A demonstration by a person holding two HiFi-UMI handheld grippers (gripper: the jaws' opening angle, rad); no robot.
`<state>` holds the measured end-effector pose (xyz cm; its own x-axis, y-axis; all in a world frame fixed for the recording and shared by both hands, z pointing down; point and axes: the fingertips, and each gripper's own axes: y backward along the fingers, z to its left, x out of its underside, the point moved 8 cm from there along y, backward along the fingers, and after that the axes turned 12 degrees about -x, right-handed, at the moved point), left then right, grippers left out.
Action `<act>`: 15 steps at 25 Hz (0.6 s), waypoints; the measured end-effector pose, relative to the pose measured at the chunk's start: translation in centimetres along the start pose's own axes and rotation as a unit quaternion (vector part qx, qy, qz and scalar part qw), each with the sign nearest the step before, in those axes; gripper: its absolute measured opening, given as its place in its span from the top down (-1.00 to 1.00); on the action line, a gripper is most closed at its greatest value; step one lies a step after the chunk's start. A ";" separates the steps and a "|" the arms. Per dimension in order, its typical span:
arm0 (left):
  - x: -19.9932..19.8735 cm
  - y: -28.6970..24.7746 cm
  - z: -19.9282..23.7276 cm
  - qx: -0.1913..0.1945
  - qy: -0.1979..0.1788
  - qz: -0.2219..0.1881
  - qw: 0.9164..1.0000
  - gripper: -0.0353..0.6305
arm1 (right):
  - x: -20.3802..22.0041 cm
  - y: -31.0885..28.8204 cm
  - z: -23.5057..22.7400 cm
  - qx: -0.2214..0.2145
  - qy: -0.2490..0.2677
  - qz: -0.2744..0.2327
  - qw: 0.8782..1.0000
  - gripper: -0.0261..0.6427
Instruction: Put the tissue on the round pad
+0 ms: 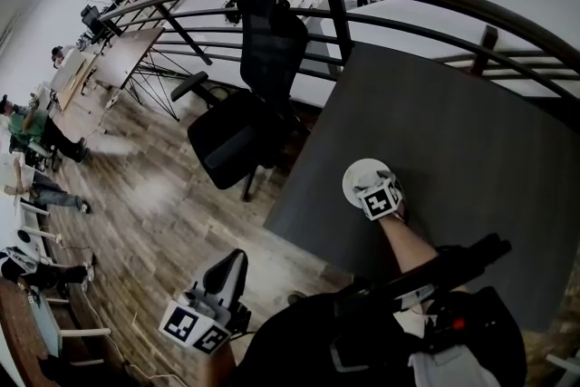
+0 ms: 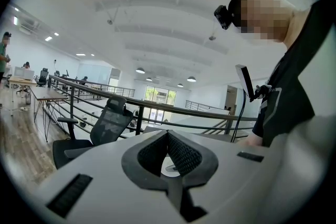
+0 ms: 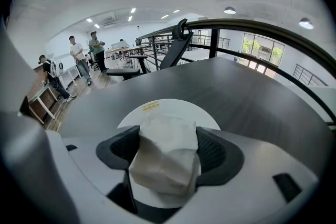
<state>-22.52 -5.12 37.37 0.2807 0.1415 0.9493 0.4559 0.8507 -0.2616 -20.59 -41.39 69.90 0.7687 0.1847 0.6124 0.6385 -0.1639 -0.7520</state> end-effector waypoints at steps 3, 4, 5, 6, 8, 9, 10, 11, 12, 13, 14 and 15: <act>0.1 0.1 0.0 -0.003 -0.001 0.001 1.000 0.88 | 0.1 0.1 0.1 -0.006 -0.007 0.007 1.000 -0.05; 0.2 0.2 0.1 -0.004 -0.001 0.002 1.000 0.88 | 0.2 0.0 0.1 -0.009 -0.008 0.009 1.000 -0.05; 0.2 0.2 0.1 -0.006 -0.002 0.003 1.000 0.88 | 0.2 0.0 0.1 -0.010 -0.008 0.009 1.000 -0.05; 0.3 0.3 0.1 -0.007 -0.003 0.004 1.000 0.88 | 0.1 -0.1 0.1 -0.010 -0.008 0.009 1.000 -0.05; 0.3 0.4 0.1 -0.008 -0.003 0.005 1.000 0.88 | 0.1 0.0 0.1 -0.003 -0.007 0.010 1.000 -0.05; 0.3 0.5 0.1 -0.009 -0.003 0.004 1.000 0.88 | 0.2 0.1 0.0 -0.001 -0.009 0.012 1.000 -0.05; 0.2 0.6 0.1 -0.009 -0.004 0.004 1.000 0.88 | 0.2 0.1 0.0 -0.001 -0.011 0.014 1.000 -0.05; 0.2 0.6 0.1 -0.009 -0.004 0.003 1.000 0.88 | 0.2 0.1 0.0 -0.002 -0.013 0.014 1.000 -0.05; 0.2 0.6 0.1 -0.010 -0.005 0.003 1.000 0.88 | 0.2 0.1 0.1 -0.005 -0.015 0.013 1.000 -0.05; 0.2 0.7 0.2 -0.010 -0.005 0.003 1.000 0.88 | 0.1 0.1 0.1 -0.008 -0.015 0.011 1.000 -0.05; 0.2 0.8 0.2 -0.011 -0.005 0.004 1.000 0.88 | 0.1 0.1 0.2 -0.009 -0.013 0.010 1.000 -0.05; 0.3 0.8 0.2 -0.011 -0.005 0.004 1.000 0.88 | 0.1 0.1 0.2 -0.008 -0.011 0.009 1.000 -0.05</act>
<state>-22.20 -4.30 37.42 0.2767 0.1534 0.9486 0.4721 0.8381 -0.2733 -20.47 -41.21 69.79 0.7790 0.2020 0.5936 0.6254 -0.1837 -0.7583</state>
